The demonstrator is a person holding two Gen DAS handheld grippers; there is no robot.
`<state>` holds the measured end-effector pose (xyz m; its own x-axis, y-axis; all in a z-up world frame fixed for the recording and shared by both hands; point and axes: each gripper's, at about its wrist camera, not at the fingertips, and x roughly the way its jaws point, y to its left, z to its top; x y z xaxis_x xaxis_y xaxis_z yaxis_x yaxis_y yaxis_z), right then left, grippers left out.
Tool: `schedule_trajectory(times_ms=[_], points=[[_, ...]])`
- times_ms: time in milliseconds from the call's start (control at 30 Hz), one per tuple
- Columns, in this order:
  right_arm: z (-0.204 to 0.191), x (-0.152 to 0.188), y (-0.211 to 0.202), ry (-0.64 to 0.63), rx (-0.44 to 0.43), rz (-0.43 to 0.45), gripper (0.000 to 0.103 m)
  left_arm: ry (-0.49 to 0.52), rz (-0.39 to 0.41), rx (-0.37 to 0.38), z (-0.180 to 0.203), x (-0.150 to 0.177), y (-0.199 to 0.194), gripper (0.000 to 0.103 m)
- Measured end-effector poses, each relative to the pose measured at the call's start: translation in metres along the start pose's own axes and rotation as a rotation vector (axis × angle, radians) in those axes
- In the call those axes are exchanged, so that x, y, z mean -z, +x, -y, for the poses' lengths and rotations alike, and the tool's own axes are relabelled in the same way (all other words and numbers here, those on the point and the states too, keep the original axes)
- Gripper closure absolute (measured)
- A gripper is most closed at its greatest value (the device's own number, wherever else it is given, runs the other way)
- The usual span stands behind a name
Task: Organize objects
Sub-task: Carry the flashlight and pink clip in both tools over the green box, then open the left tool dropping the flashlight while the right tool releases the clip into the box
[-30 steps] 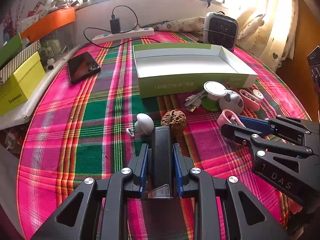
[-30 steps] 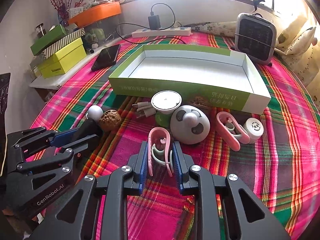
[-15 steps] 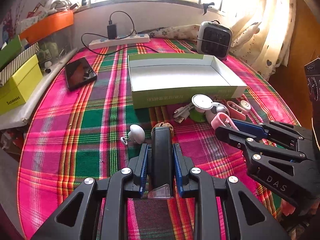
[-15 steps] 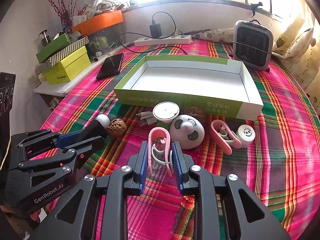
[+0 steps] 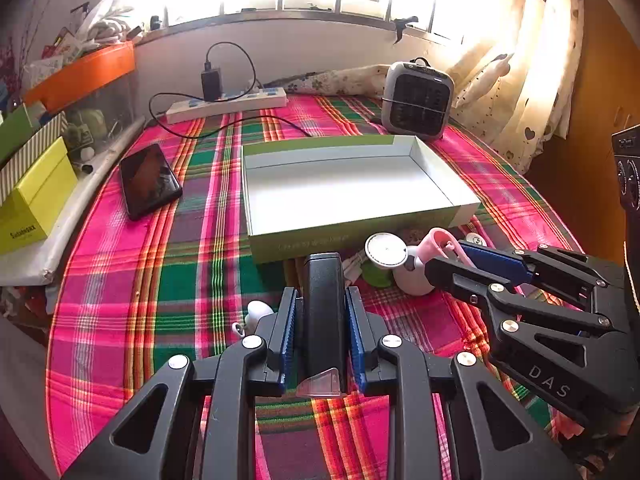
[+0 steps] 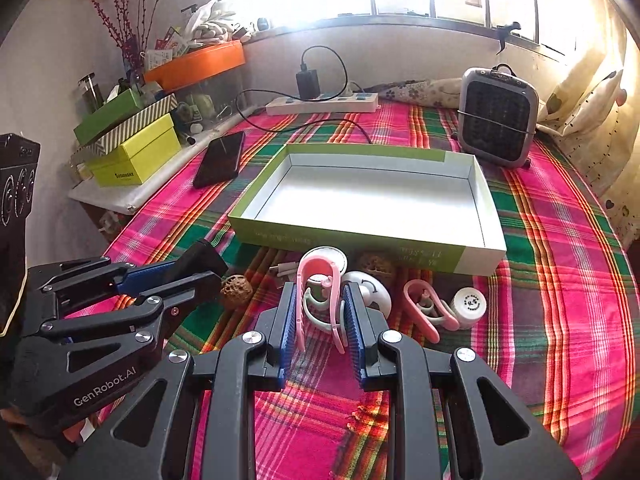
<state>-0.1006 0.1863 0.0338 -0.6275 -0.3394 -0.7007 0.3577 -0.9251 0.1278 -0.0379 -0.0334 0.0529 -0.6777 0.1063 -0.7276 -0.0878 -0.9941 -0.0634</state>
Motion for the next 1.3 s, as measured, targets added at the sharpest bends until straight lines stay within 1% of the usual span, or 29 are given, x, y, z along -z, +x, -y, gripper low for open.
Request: schedule_trajectory(times_ms=[400,567,667,800,900,1100,1233,1300], points=[[0.018,-0.031,0.012,0.018,0.011,0.017,0.079,0.002,0.026,0.021,-0.002,-0.043,0.022,0.082],[0.028,-0.046,0.024,0.030,0.018,0.010,0.079,-0.007,0.010,0.029,-0.006,-0.061,0.043,0.082],[0.035,-0.054,0.034,0.037,0.026,0.001,0.079,-0.008,0.007,0.006,-0.007,-0.069,0.056,0.082],[0.043,-0.064,0.049,0.040,0.035,-0.013,0.079,-0.009,-0.004,0.000,-0.008,-0.077,0.075,0.082],[0.051,-0.072,0.062,0.051,0.042,-0.021,0.079,0.009,0.006,-0.043,-0.007,-0.083,0.088,0.082],[0.060,-0.086,0.086,0.051,0.055,-0.043,0.079,0.028,0.003,-0.062,-0.008,-0.096,0.109,0.082],[0.065,-0.091,0.100,0.054,0.058,-0.057,0.079,0.042,0.003,-0.094,-0.009,-0.102,0.121,0.082],[0.067,-0.092,0.107,0.059,0.060,-0.064,0.079,0.042,-0.002,-0.095,-0.011,-0.104,0.125,0.082]])
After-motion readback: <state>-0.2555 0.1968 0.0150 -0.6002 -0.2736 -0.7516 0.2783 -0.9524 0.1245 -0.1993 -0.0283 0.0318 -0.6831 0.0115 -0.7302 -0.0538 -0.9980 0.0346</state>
